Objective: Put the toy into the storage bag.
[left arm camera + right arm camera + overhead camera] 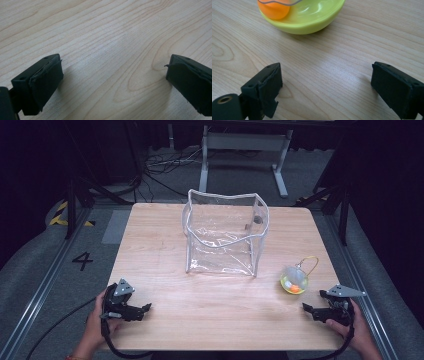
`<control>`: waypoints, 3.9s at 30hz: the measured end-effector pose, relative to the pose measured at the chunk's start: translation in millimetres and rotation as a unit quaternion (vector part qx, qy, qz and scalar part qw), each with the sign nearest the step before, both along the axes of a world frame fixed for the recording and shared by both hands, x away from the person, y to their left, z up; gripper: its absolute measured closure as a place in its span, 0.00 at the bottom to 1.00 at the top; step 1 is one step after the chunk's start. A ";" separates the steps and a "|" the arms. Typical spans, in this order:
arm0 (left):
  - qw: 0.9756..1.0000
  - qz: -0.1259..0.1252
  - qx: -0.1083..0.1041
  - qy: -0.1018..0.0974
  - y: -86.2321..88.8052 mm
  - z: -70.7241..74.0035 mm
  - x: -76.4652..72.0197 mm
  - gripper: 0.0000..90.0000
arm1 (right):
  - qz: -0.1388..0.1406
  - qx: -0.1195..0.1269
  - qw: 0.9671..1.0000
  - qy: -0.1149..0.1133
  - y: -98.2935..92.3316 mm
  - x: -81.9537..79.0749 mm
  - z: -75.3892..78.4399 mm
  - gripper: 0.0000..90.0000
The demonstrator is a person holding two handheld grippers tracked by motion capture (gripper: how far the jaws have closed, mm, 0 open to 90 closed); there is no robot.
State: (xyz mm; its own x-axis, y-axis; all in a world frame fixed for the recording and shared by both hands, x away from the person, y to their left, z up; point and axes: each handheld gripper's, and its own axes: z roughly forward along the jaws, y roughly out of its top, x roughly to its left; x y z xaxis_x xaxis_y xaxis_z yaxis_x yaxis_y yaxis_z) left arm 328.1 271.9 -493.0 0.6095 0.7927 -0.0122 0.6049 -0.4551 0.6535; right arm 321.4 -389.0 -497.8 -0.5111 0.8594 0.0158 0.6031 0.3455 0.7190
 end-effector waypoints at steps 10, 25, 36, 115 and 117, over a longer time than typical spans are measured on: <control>1.000 0.009 -0.003 0.002 -0.9 -0.3 -1.6 0.01 | 0.004 -0.002 1.000 0.004 0.1 1.1 0.7 0.12; 1.000 0.025 -0.001 0.000 -2.5 -0.3 -4.2 0.01 | 0.053 -0.025 0.997 0.043 -3.5 10.6 10.9 0.22; 1.000 0.027 -0.001 0.000 -2.6 -0.4 -4.3 0.01 | 0.064 -0.048 0.996 0.043 -1.0 18.7 46.7 0.24; 1.000 0.028 -0.001 0.001 -2.6 -0.4 -4.7 0.01 | 0.165 -0.221 0.950 0.143 73.5 84.7 197.4 0.98; 1.000 0.027 0.000 0.001 -2.5 -0.3 -4.6 0.01 | 0.162 -0.222 0.952 0.138 73.4 85.0 203.6 0.98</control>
